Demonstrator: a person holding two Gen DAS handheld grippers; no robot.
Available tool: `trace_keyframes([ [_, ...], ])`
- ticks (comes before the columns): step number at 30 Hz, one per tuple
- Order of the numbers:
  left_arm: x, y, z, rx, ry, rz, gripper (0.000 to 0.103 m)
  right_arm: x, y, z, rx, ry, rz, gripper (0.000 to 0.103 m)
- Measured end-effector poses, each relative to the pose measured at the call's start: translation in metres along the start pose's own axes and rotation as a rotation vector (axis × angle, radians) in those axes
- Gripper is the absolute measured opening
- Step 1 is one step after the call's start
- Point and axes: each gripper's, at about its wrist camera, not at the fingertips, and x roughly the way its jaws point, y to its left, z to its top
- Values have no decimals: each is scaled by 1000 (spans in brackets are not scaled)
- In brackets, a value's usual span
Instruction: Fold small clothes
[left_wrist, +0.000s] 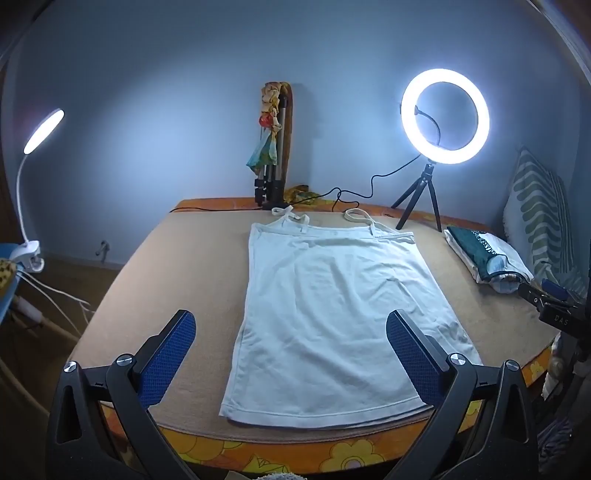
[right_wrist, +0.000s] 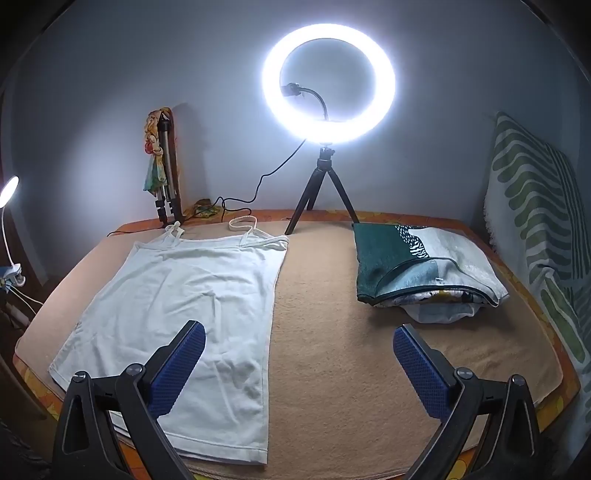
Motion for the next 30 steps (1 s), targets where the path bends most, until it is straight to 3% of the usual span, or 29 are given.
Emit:
trace_keyframes([
  [30,-4,-3,-7,-8,-19,-1,103,0,1,-2,-5,3,5,103],
])
